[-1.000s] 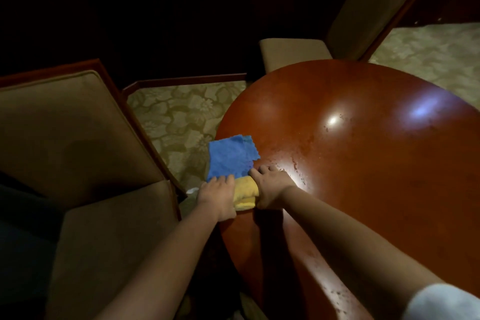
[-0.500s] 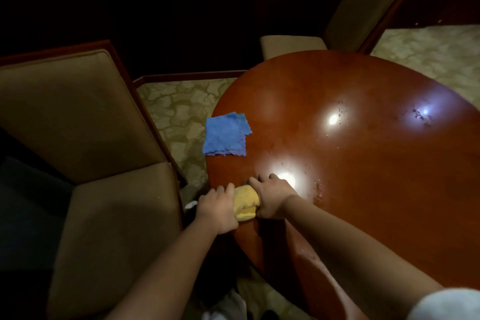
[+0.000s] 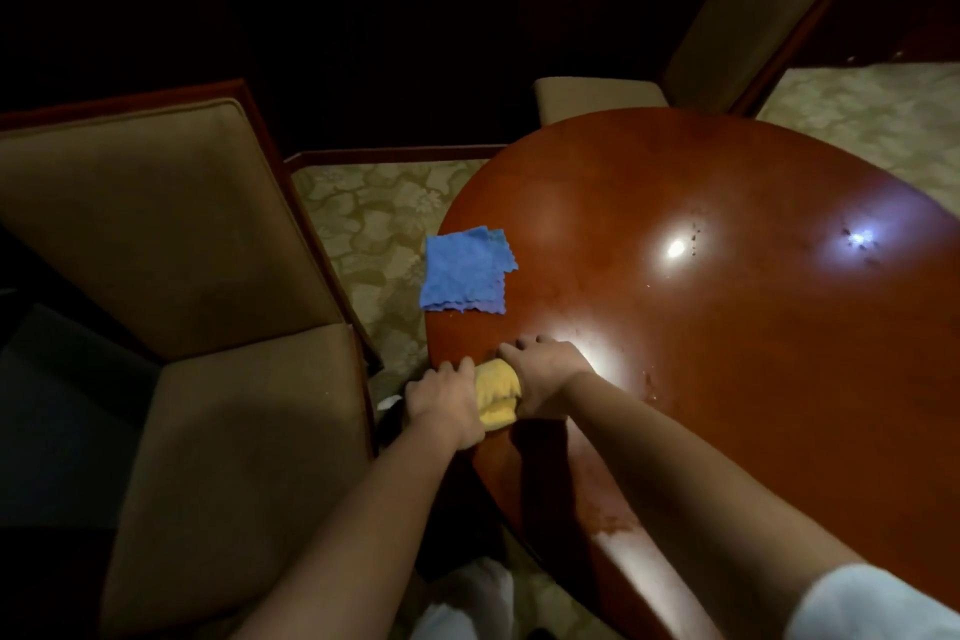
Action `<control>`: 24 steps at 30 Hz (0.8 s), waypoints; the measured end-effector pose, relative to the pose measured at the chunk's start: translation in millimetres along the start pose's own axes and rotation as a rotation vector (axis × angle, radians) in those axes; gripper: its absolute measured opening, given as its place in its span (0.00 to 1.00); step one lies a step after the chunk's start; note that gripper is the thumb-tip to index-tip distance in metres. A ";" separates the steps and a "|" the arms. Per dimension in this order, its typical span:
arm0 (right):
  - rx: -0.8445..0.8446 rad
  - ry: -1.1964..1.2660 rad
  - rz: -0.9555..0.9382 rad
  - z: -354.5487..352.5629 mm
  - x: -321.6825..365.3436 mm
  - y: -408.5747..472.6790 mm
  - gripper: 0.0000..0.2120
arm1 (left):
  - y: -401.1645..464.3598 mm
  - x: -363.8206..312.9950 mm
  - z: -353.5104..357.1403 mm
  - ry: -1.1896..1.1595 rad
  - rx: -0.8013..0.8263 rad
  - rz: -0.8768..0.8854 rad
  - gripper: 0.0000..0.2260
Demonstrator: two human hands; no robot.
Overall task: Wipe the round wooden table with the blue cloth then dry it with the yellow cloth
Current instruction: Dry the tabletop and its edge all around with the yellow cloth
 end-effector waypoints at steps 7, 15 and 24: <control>-0.011 0.013 0.036 -42.1 -25.6 61.0 0.33 | 59.4 14.7 -48.6 -0.028 -0.073 -0.034 0.29; -0.061 0.071 0.062 -60.6 -41.8 80.8 0.34 | 79.0 12.2 -75.9 0.047 -0.151 -0.023 0.24; -0.069 0.068 0.045 2.6 -34.8 6.8 0.31 | 10.6 -22.9 -18.3 0.083 -0.170 0.011 0.26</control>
Point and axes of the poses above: each hand's wrist, its own y-axis towards the middle knuckle, its own z-axis out of the palm, x = y × z, the point moved 6 cm from there along y, towards the middle knuckle, and after that the axes turned 13 degrees about x, right-handed, at the moved point
